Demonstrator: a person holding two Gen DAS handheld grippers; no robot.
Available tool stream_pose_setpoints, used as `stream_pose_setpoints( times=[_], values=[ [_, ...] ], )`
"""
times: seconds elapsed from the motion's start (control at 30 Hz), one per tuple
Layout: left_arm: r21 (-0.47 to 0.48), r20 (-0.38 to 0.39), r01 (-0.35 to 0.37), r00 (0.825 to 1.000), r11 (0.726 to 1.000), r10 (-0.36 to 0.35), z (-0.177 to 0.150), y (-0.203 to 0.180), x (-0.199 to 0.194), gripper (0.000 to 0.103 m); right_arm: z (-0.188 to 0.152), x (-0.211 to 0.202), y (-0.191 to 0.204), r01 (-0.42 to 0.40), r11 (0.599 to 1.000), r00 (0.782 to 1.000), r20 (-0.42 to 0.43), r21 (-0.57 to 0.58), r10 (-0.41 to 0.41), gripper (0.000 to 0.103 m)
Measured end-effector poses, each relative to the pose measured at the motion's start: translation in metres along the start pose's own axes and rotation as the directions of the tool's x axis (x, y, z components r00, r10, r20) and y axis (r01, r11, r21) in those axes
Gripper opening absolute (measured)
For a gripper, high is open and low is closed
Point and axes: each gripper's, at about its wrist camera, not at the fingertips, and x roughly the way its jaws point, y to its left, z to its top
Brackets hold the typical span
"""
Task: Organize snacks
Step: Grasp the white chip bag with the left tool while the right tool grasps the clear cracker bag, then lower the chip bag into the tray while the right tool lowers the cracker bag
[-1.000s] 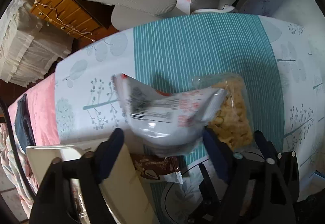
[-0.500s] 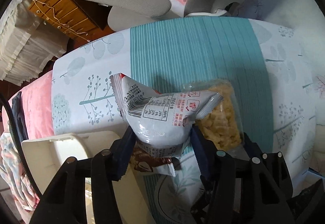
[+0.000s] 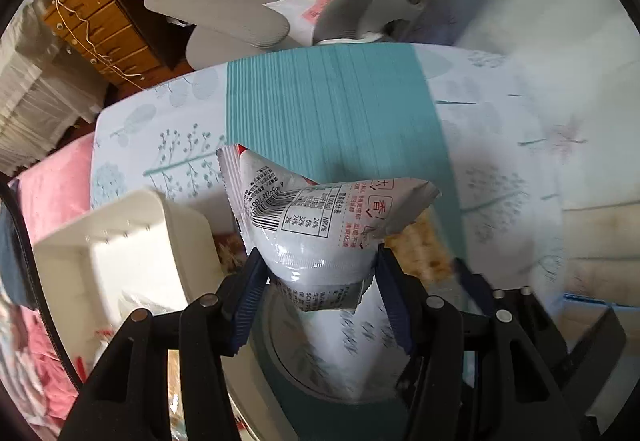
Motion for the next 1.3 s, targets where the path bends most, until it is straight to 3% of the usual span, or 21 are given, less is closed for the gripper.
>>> stream_pose_setpoints(
  times=[0.03,0.47,0.93,1.13,1.3],
  values=[
    [-0.012,0.006,0.015,1.000,1.000,-0.015,-0.006,0.002,-0.006,0.054,-0.002,-0.004,0.000,0.002,1.000,1.000,-0.010,0.003,-0.002,0.036],
    [-0.051,0.104,0.112,0.989,0.992,-0.106,-0.080,0.024,-0.071,0.054,-0.020,-0.063,0.007,-0.010,0.996,0.999,-0.047,0.083,0.014,0.033],
    [-0.037,0.189,0.137,0.974,0.990,-0.127,-0.163,0.069,-0.122,0.054,-0.025,-0.121,0.051,0.005,0.997,1.000,-0.017,0.083,-0.003,0.033],
    [-0.026,0.262,0.149,0.955,0.988,-0.137,-0.199,0.095,-0.142,0.054,-0.027,-0.147,0.085,0.015,0.998,1.000,0.015,0.068,-0.016,0.033],
    [-0.003,0.337,0.111,0.936,0.994,-0.103,-0.224,0.117,-0.154,0.055,-0.026,-0.164,0.120,0.013,0.999,0.999,0.051,0.038,-0.015,0.033]
  ],
)
